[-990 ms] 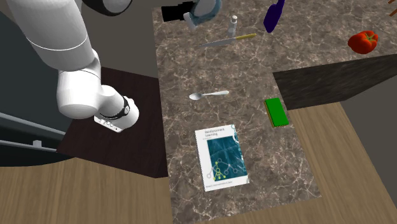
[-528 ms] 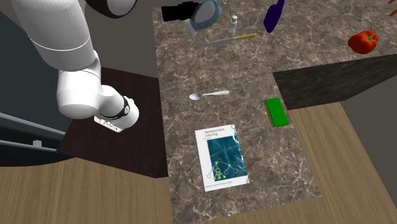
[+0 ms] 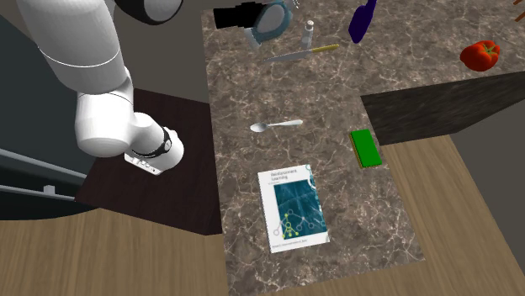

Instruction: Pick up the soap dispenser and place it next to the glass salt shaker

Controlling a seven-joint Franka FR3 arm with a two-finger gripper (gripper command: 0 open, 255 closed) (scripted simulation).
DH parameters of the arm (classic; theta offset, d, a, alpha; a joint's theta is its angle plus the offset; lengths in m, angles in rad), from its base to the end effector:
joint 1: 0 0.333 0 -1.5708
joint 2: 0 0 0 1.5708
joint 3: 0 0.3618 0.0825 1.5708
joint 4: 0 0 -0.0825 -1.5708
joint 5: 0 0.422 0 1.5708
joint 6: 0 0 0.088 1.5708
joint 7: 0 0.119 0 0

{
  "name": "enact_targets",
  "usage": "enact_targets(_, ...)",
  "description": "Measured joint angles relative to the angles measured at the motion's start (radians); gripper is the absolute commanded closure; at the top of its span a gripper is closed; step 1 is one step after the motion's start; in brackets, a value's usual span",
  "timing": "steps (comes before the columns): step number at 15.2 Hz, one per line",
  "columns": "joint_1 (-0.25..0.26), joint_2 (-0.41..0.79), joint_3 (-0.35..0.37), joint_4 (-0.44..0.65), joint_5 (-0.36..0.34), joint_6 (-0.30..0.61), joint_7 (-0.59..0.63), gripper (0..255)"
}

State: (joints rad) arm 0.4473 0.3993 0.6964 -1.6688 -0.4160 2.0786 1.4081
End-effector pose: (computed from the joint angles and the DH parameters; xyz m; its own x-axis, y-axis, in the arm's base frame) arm 0.3683 0.6104 0.4437 0.9796 -0.1380 0.1460 -0.1268 -0.9884 -0.0832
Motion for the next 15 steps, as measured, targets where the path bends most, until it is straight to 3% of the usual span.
enact_targets(1,0.0,0.0,0.0,0.0,0.0,0.0,0.0,0)
enact_targets(7,0.0,0.0,0.0,0.0,0.0,0.0,0.0,0)
enact_targets(15,-0.009,-0.054,0.024,0.055,0.046,-0.095,-0.028,0)
